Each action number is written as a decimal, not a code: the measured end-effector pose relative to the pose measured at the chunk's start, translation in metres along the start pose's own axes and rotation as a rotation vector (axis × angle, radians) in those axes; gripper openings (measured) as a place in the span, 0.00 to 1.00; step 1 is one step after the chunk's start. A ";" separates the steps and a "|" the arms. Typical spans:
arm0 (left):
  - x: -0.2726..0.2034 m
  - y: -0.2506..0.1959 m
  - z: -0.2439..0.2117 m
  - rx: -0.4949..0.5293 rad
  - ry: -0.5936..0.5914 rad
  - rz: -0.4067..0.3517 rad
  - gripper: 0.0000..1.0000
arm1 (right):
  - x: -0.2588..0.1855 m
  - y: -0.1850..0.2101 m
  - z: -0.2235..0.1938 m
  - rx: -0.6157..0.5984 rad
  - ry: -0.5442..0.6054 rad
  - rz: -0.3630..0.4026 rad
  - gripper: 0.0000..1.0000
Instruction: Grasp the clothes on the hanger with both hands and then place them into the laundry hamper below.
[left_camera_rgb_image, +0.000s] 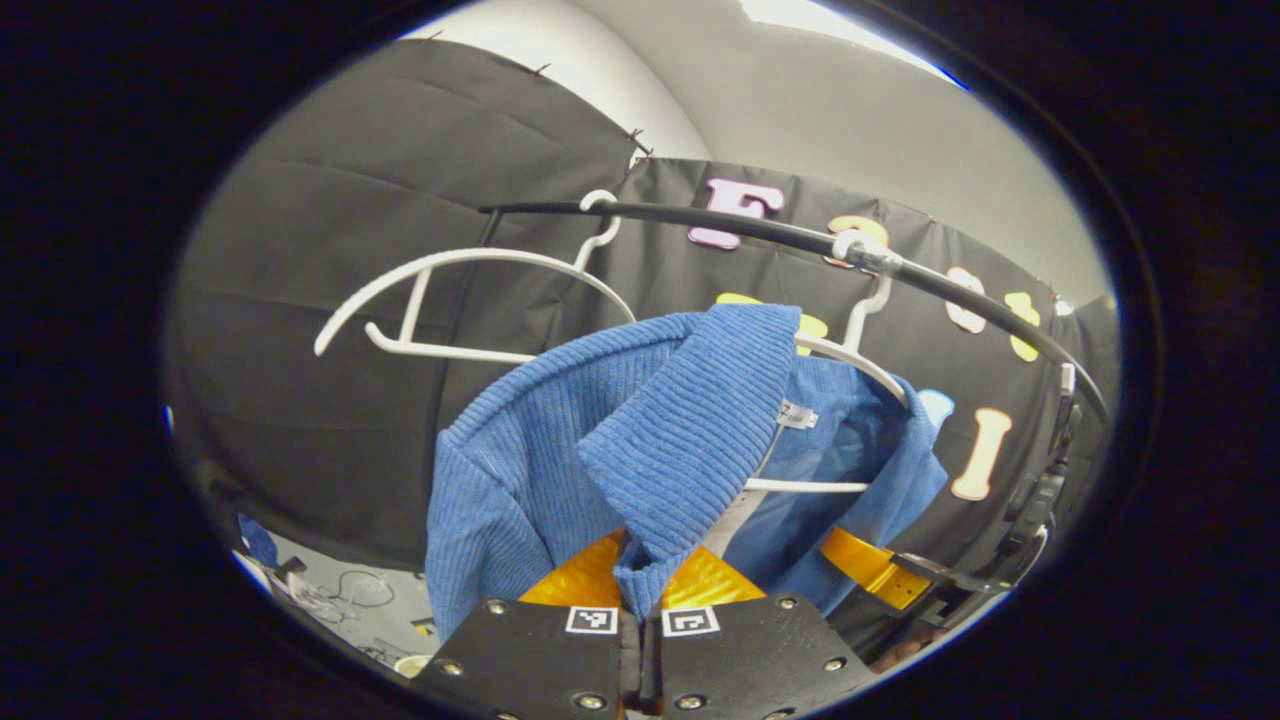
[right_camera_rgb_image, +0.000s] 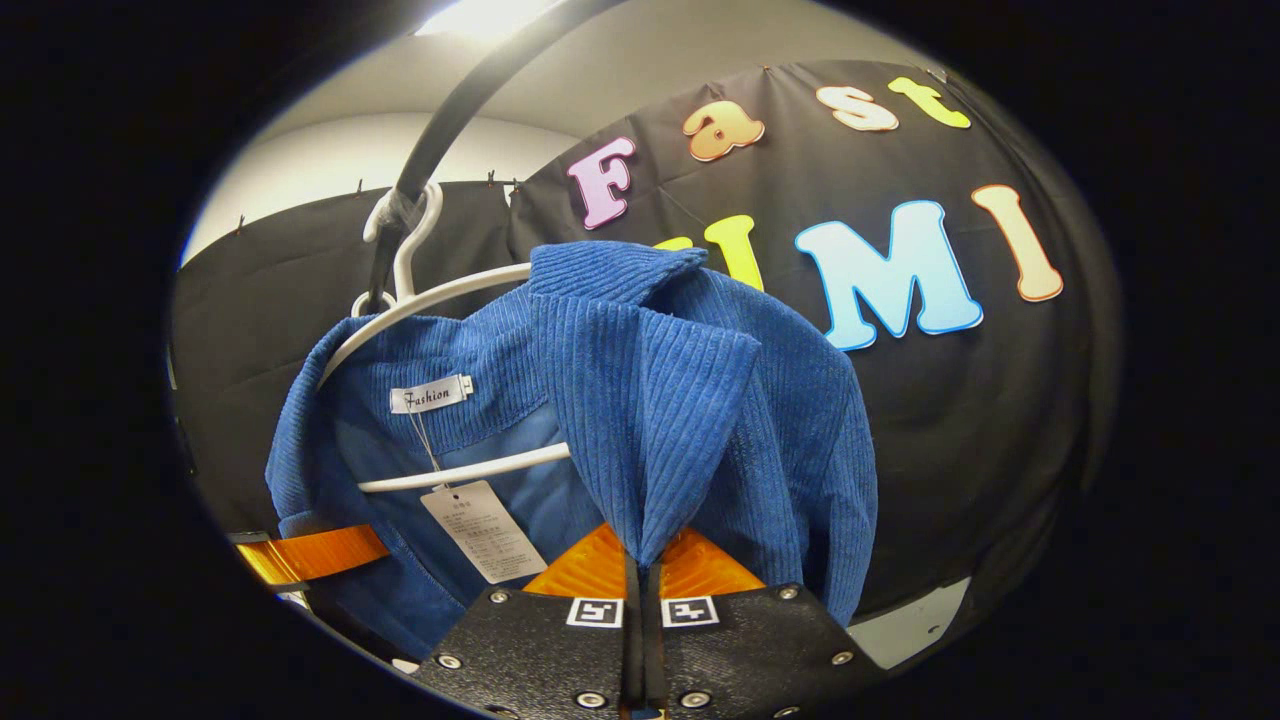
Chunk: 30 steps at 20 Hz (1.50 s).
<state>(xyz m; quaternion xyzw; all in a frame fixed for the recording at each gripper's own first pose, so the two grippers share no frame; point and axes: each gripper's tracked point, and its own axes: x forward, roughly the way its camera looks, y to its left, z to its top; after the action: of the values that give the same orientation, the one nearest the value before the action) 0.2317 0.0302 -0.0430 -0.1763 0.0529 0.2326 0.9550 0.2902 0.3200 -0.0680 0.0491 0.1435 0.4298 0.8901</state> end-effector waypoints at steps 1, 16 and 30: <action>0.001 -0.003 0.002 0.000 -0.009 -0.012 0.01 | -0.003 0.000 0.002 -0.003 -0.012 -0.005 0.00; -0.052 0.030 0.099 -0.037 -0.204 0.027 0.00 | -0.011 -0.068 0.067 -0.015 -0.232 -0.180 0.00; -0.057 0.093 0.144 0.032 -0.292 0.135 0.01 | 0.000 -0.090 0.088 0.009 -0.336 -0.261 0.00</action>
<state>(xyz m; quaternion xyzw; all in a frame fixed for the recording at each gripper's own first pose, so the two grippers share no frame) 0.1405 0.1351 0.0725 -0.1216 -0.0710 0.3186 0.9374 0.3842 0.2665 -0.0032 0.1052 0.0002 0.2961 0.9493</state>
